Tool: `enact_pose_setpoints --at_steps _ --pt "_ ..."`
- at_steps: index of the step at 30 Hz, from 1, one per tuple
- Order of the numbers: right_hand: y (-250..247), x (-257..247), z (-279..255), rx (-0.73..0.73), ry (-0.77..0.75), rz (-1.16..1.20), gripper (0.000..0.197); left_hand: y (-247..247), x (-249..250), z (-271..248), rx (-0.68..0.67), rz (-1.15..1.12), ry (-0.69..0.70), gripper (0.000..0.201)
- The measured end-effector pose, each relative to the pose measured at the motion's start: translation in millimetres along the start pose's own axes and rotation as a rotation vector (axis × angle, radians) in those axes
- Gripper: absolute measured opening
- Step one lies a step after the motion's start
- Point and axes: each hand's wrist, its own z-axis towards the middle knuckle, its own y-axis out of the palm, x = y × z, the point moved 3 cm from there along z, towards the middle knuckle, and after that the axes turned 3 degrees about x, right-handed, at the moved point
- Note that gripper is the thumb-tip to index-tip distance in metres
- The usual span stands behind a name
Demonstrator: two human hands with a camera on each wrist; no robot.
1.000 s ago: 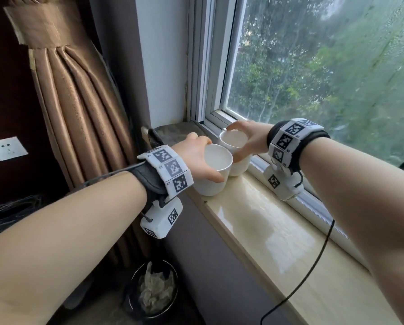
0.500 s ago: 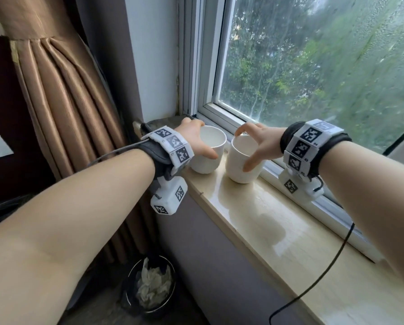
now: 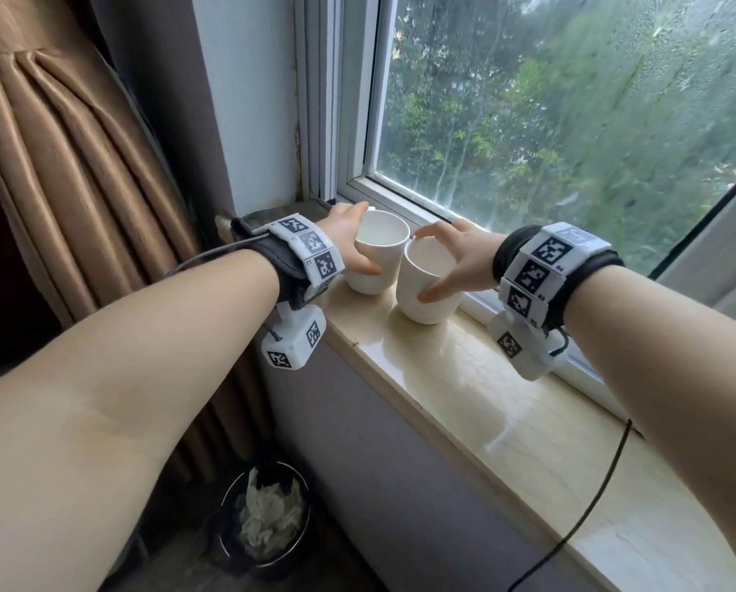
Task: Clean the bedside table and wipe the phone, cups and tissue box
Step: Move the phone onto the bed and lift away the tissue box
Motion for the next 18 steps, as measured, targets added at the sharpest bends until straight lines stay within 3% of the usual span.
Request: enact_pose_setpoints --at_steps 3,9,18 --pt "-7 -10 -10 0.052 -0.036 -0.007 0.087 1 -8 -8 0.019 -0.04 0.019 0.099" --pt "-17 -75 -27 0.132 -0.254 -0.043 0.084 -17 -49 -52 0.158 -0.077 -0.018 0.087" --pt "41 -243 -11 0.079 -0.6 0.023 0.08 -67 -189 -177 0.408 -0.072 -0.372 0.079"
